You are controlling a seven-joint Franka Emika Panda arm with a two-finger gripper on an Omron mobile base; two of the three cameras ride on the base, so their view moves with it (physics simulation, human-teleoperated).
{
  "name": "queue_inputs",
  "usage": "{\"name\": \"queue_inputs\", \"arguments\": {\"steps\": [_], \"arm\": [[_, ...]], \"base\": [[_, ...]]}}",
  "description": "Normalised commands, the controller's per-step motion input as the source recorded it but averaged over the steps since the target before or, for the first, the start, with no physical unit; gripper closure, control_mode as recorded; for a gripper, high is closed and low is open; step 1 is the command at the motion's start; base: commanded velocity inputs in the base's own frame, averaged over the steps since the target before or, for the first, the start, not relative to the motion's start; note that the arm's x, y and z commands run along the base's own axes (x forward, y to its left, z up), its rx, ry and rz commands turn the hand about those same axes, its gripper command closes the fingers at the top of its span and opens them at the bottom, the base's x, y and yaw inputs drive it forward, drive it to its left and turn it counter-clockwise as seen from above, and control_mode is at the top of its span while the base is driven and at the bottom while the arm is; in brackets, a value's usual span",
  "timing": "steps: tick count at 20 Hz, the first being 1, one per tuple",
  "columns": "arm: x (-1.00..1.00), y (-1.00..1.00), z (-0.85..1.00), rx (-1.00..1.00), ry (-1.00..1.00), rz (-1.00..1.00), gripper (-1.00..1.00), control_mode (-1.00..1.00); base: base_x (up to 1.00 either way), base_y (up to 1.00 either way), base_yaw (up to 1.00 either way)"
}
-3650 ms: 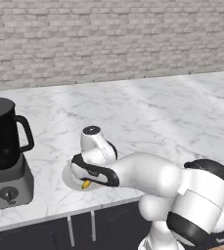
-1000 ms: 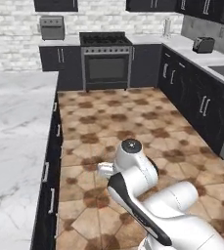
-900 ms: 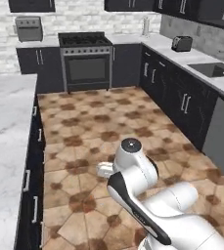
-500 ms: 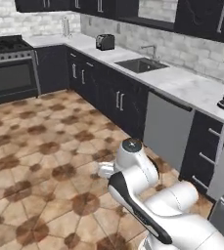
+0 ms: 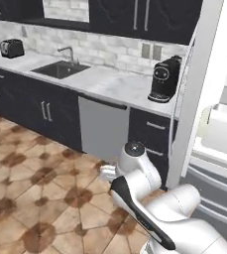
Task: Pick the pear and banana from the fridge and place them on the plate next to the blender to make a fruit smoothie.
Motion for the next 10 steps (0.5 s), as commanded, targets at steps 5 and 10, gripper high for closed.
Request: {"name": "queue_inputs", "arguments": {"steps": [5,10], "arm": [[0.00,0.00,0.00,0.00,0.00,0.00,-1.00,1.00],[0.00,0.00,0.00,0.00,0.00,0.00,-1.00,1.00]], "base": [[-0.10,-0.02,-0.74],[-0.40,-0.19,-0.71]]}}
